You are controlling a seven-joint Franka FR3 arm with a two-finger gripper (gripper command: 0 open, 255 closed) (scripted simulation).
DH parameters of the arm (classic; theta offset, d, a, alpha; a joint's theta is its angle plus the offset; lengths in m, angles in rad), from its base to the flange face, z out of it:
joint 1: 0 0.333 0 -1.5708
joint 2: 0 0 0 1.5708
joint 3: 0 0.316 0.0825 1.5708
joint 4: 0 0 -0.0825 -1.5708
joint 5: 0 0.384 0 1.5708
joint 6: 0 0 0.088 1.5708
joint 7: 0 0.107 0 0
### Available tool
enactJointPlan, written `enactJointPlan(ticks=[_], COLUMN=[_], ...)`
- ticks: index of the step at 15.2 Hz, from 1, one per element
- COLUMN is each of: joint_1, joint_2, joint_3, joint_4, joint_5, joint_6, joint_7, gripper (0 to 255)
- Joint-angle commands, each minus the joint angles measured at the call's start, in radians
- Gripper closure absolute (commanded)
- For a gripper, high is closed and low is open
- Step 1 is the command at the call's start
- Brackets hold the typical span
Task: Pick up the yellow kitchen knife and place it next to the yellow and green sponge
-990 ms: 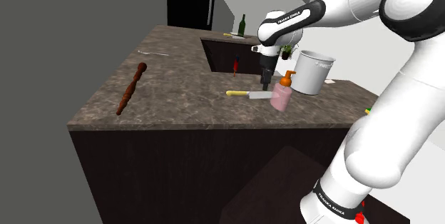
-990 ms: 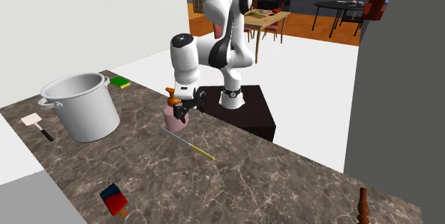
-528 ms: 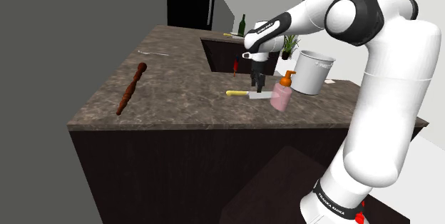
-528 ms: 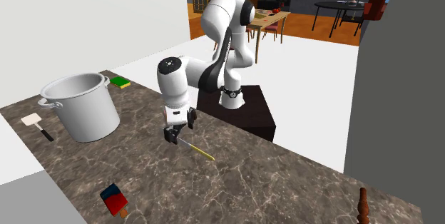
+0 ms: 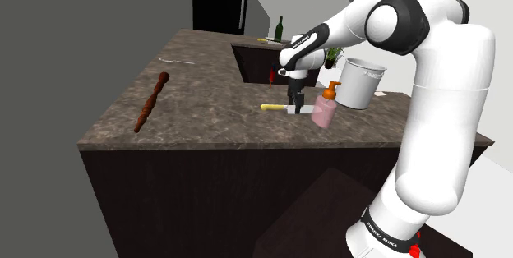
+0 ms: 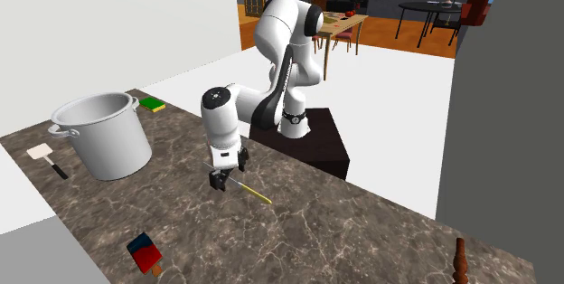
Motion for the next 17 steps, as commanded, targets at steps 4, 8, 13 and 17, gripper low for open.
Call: enactJointPlan(ticks=[4,8,13,17], joint_1=[-0.001,-0.001,-0.001,0.001], joint_2=[0.003,0.003,0.003,-0.005], joint_3=[0.001,0.001,0.001,-0.001], joint_4=[-0.001,-0.001,-0.001,0.004], joint_5=[0.002,0.002,0.002,-0.002], joint_6=[0.004,0.004,0.004,-0.007], joint_7=[-0.001,-0.001,-0.001,0.001], gripper=[0,255,255,255])
